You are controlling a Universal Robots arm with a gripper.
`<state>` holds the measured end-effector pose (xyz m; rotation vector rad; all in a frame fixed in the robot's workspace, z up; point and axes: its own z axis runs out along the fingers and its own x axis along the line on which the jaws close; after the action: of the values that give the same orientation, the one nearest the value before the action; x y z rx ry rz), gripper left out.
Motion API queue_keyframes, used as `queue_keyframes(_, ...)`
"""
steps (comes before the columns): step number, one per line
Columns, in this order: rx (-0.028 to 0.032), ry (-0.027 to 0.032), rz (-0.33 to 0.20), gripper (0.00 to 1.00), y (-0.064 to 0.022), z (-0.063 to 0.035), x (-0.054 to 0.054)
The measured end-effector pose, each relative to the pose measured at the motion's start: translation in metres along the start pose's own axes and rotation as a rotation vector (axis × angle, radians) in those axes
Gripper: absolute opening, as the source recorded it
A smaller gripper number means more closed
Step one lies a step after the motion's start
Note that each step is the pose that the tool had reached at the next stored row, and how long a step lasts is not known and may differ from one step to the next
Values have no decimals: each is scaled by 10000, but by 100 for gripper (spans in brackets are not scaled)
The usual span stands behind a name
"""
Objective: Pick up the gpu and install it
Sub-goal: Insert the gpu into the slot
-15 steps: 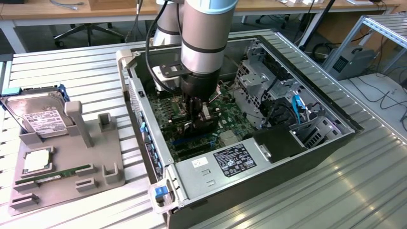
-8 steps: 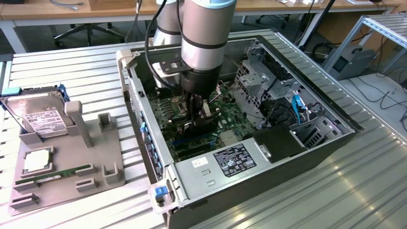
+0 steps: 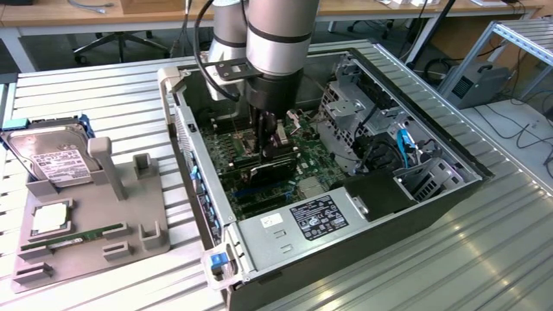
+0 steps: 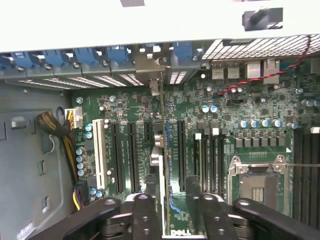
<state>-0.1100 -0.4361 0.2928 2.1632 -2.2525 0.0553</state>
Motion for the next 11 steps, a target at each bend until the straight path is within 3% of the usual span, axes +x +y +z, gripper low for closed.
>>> queue_keyframes(4,-10,0,-2,20,-10,-4,-8)
queue_keyframes(6,-54,4,-3,14,-45,-4,-11)
queue_keyframes(9,-193,9,-16,11,-160,-2,-15)
queue_keyframes(11,-344,11,-25,11,-274,0,-20)
